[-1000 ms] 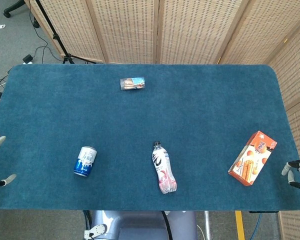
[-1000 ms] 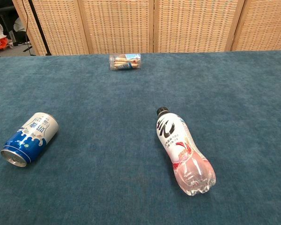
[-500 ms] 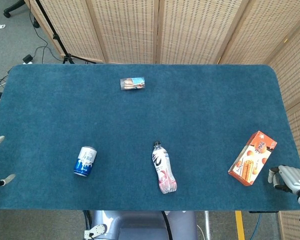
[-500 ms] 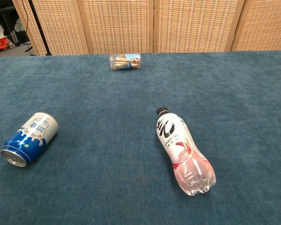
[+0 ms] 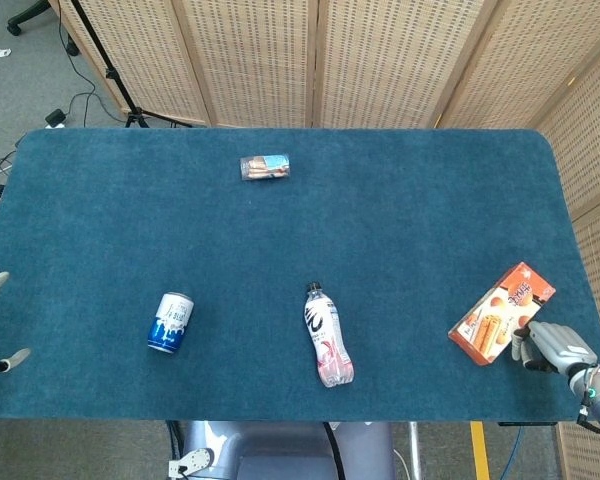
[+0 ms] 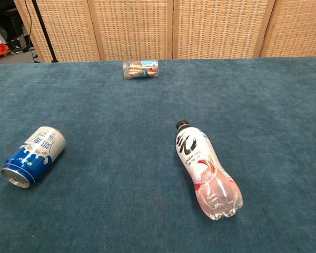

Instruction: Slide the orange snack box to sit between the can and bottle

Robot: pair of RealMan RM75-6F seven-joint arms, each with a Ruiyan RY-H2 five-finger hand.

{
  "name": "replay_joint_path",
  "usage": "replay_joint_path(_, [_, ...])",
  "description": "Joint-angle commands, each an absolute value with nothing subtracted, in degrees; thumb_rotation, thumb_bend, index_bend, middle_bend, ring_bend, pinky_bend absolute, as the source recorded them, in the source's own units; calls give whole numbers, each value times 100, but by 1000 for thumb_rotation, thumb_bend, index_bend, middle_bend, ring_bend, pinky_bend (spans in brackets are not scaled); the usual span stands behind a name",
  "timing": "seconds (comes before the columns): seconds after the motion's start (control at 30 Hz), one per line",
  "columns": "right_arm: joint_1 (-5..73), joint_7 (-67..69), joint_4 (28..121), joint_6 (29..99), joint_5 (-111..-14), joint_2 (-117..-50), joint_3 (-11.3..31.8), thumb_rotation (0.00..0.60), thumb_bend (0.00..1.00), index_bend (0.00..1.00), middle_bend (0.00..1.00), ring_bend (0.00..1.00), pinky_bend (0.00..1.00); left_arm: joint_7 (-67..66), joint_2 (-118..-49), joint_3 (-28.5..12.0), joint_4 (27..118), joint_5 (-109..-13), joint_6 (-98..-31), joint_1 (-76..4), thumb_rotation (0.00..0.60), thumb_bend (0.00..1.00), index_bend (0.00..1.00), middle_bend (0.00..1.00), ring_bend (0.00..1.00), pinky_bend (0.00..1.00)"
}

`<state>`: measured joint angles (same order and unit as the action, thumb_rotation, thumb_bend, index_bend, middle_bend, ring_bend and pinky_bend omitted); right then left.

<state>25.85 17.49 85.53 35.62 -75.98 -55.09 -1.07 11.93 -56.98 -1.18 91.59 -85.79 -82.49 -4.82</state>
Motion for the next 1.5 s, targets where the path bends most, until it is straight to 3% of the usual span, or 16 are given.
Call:
replay_joint_path(0.03, [2759, 1406, 8721, 3489, -7299, -5565, 34, 600, 780, 562, 451, 253, 316, 1210, -5697, -123, 9153, -8565, -8235, -488, 600, 0, 0, 0, 0, 0])
replay_joint_path(0.63, [3321, 300, 8635, 3677, -5978, -6246, 439, 600, 740, 561, 445, 243, 316, 1202, -5702, -133, 9137, -8504, -8137, -527, 600, 0, 0, 0, 0, 0])
replay_joint_path(1.5, [3933, -854, 8138, 4063, -4379, -6877, 657, 600, 724, 562, 429, 241, 316, 1208, -5704, -155, 9116, -8381, -7974, -587, 600, 0, 0, 0, 0, 0])
